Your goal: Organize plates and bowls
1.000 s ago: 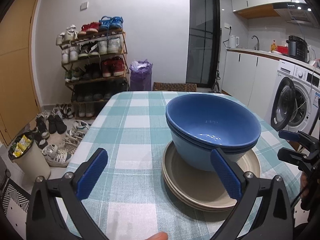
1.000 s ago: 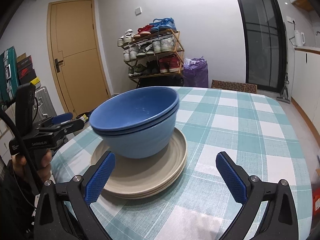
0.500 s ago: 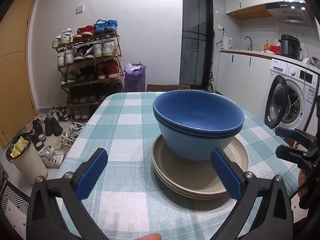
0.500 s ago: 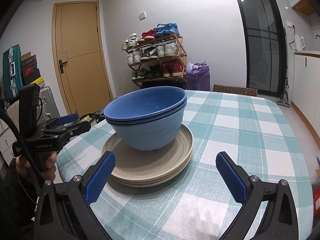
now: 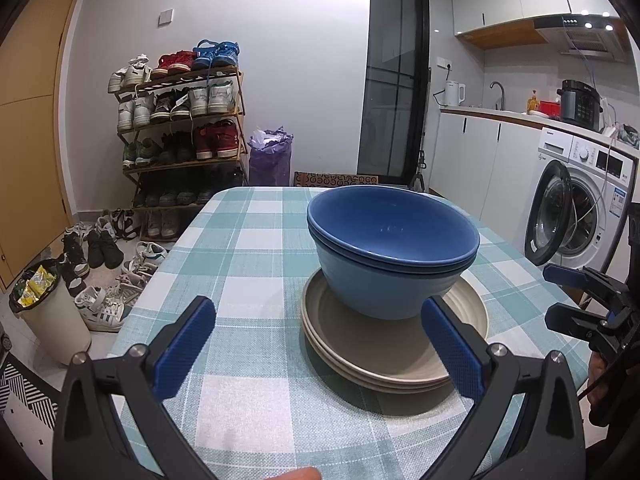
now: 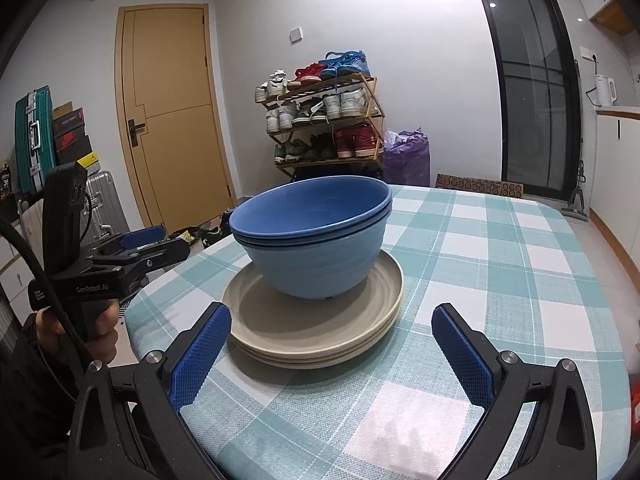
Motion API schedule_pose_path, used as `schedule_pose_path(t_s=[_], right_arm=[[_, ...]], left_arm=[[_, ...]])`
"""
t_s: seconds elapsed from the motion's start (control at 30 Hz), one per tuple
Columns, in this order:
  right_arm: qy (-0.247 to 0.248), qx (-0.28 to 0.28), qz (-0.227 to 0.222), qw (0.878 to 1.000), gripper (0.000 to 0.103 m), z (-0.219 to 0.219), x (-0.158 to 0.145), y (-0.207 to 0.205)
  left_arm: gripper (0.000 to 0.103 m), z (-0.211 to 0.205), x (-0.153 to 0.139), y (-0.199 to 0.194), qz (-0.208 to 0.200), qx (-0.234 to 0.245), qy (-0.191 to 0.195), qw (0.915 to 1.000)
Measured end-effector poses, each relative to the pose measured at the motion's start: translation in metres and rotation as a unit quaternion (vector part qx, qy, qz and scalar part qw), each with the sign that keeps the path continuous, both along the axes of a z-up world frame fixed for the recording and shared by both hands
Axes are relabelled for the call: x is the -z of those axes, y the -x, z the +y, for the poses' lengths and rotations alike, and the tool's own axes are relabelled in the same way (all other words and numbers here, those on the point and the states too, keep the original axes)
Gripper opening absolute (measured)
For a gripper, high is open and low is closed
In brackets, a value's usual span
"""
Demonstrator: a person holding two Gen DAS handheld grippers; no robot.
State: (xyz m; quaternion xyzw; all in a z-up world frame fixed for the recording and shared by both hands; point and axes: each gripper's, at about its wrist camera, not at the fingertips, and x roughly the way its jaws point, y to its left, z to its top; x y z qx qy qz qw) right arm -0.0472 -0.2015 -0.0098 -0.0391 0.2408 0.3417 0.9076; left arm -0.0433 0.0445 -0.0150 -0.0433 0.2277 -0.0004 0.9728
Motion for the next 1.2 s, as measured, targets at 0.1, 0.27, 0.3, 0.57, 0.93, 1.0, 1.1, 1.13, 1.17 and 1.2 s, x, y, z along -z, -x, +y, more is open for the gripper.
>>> schedule_pose_path(t_s=[0.1,0.27,0.3,0.57,0.93,1.0,1.1,1.13,1.17,1.2], right_arm=[[0.0,0.0,-0.002,1.0,0.102,-0.0004,0.0002,-0.0002],[-0.002,-0.003,0.001,1.0,0.102,-0.0006,0.0009,-0.0001],[-0.002,-0.004,0.001,1.0,0.102,-0.0004,0.0013,-0.0002],[-0.001,-0.006,0.001,1.0,0.102,0.0008,0.0013,0.0022],[0.0,-0.01,0.003,1.0,0.102,0.0018,0.0013,0.0021],[-0.001,-0.011,0.004,1.0,0.102,0.0015,0.0015,0.0022],[-0.001,-0.011,0.005,1.0,0.102,0.0021,0.0018,0.0022],[-0.001,-0.011,0.005,1.0,0.102,0.0024,0.0018,0.0019],[-0.001,-0.011,0.005,1.0,0.102,0.0023,0.0019,0.0019],[-0.001,-0.01,0.004,1.0,0.102,0.0024,0.002,0.0018]], left_arm=[[0.103,-0.0002,0.0019,-0.0009,0.003,0.0,-0.001,1.0],[0.103,0.0012,0.0032,-0.0015,0.004,0.0,0.001,1.0],[0.103,0.0014,0.0034,-0.0014,0.004,0.0,0.002,1.0],[0.103,0.0021,0.0036,-0.0003,0.003,-0.002,0.002,1.0],[0.103,0.0029,0.0045,-0.0013,0.004,-0.002,0.003,1.0],[0.103,0.0026,0.0046,-0.0012,0.005,-0.002,0.002,1.0],[0.103,0.0028,0.0046,-0.0011,0.005,-0.001,0.002,1.0],[0.103,0.0029,0.0044,-0.001,0.005,-0.001,0.002,1.0],[0.103,0.0033,0.0045,-0.0009,0.006,-0.001,0.002,1.0],[0.103,0.0031,0.0048,-0.001,0.006,-0.001,0.002,1.0]])
